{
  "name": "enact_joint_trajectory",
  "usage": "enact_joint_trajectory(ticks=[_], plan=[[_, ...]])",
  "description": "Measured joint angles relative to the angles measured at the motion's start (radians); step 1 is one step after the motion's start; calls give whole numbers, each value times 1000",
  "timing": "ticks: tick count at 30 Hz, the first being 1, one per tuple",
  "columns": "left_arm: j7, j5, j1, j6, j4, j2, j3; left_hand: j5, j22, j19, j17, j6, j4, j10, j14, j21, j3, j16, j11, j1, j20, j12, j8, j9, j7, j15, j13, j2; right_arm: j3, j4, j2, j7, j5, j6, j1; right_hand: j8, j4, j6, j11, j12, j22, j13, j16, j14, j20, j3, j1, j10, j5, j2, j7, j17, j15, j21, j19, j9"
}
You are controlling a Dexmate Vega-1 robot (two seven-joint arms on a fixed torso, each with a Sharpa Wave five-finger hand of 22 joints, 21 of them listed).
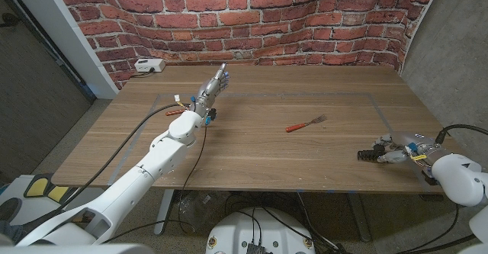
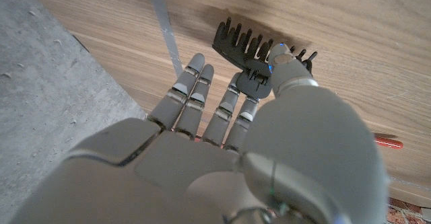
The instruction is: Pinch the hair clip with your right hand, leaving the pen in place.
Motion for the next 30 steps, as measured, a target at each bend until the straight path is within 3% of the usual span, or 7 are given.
enact_joint_trajectory(ticks=[30], plan=[[-30,-11,-22,-23,46,-13,7,-8,0,0,0,5,4,0,0,0,-4,0,0,-1,0,0,0,0,6,0,0,1,28,-80,77,-22,-83,74,6,3,4,41,5,-1,5,0,1,59,-3,-5,9,38,-19,9,1,2,-6,19,22,-1]])
